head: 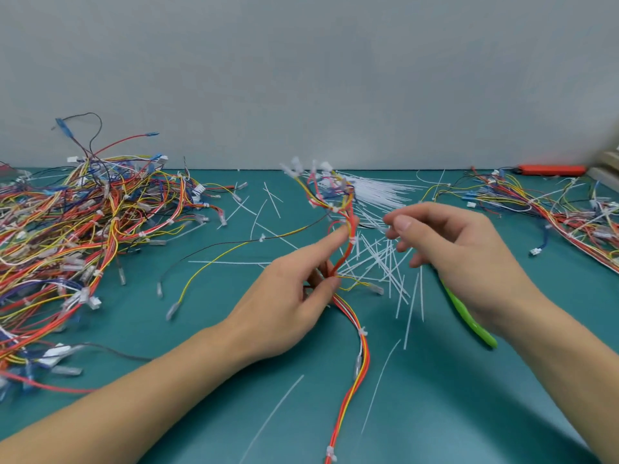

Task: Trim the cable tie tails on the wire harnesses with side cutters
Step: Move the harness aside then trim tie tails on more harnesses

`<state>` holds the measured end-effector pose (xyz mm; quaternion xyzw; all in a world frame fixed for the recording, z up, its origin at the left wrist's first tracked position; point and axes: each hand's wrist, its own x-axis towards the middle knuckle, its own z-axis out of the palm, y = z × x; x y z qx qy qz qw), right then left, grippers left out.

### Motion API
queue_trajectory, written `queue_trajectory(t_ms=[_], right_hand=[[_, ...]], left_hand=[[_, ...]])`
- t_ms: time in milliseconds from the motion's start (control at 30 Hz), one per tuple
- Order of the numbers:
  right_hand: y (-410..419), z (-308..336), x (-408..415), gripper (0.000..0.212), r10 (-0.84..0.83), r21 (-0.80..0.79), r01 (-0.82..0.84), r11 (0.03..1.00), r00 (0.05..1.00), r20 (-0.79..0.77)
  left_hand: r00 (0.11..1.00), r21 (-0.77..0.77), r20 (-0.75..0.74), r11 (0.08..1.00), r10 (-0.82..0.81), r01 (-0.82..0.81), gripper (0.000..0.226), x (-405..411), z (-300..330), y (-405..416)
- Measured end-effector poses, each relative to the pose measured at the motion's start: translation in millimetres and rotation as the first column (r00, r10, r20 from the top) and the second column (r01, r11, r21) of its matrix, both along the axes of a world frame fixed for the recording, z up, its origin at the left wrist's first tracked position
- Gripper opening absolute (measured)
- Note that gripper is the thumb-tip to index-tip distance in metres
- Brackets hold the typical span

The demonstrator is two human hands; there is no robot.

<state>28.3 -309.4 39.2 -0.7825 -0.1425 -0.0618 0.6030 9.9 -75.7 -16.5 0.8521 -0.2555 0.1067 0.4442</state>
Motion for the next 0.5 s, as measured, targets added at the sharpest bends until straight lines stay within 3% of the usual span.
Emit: queue_trajectory(t_ms=[133, 333, 500], right_hand=[[22, -3, -15, 0.028, 0.160, 0.126, -0.147, 0.981, 0.981, -0.105], [26, -10, -14, 0.039, 0.163, 0.325, -0.090, 0.941, 0.965, -0.206], [24, -8, -12, 0.030, 0.294, 0.566, -0.078, 0.821, 0.907, -0.301]], left_hand=[[0.994, 0.148, 0.107, 0.989, 0.004, -0.020, 0.071, -2, 3, -1], [0.982, 0.223, 0.185, 0.975, -0.028, -0.014, 0.069, -5, 6, -2], [0.978, 0.246, 0.207, 0.969, -0.039, -0.014, 0.068, -6, 6, -3]])
